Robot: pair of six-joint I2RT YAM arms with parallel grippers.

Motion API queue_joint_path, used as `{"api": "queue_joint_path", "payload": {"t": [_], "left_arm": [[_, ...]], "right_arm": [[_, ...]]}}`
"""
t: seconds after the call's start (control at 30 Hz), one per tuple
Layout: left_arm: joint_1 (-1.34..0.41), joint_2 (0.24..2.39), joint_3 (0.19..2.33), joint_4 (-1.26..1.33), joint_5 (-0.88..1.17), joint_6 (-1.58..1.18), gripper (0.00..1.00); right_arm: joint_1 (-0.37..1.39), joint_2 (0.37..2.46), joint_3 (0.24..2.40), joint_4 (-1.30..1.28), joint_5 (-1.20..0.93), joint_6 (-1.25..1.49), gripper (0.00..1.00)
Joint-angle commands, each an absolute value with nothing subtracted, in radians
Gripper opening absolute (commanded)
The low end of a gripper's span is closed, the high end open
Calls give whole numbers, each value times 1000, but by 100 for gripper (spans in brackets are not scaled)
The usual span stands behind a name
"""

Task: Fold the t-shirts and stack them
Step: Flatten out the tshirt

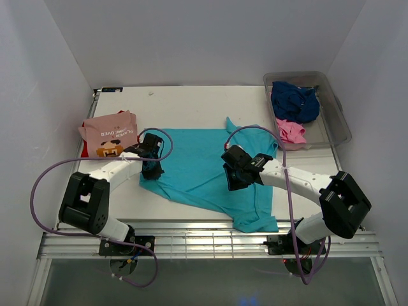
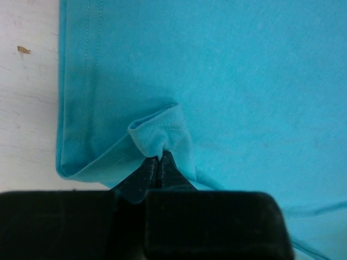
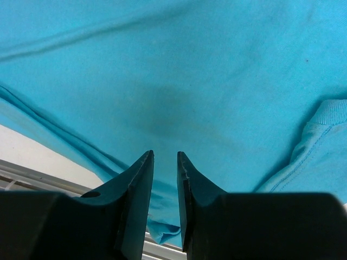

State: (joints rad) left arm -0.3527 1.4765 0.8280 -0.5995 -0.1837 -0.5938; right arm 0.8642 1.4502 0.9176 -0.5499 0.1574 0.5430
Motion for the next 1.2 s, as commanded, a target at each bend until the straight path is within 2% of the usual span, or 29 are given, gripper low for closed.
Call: {"api": "queue_joint_path", "payload": {"t": [0.0,0.23,0.57,0.93,0.97,1.0,1.07,1.1,1.17], "left_arm": [[-356,1407,841,-618,-172,-600,0],[-357,1200,847,-814,-103,-653,0],[-374,1046,755,-1023,81,-764,0],[-385,796,810,-1336,49,-873,0],[-385,782,802,-1368,55,-874,2],[-385,769,793,-1380,64,-879,19],[-385,730,778,-1402,80,-882,35],[-385,717,775,-1402,86,-885,51],[-385,701,773,-1401,101,-897,53]], "right_arm": [[861,1459,903,-540,169,543,30],[839,1493,930,-540,173,540,30],[835,1569,992,-532,158,509,29],[836,1594,982,-509,130,505,29],[836,1597,982,-508,132,503,29],[835,1600,985,-509,129,502,29],[836,1605,988,-509,130,500,29],[836,1605,991,-511,130,500,29],[835,1601,989,-512,133,500,29]]}}
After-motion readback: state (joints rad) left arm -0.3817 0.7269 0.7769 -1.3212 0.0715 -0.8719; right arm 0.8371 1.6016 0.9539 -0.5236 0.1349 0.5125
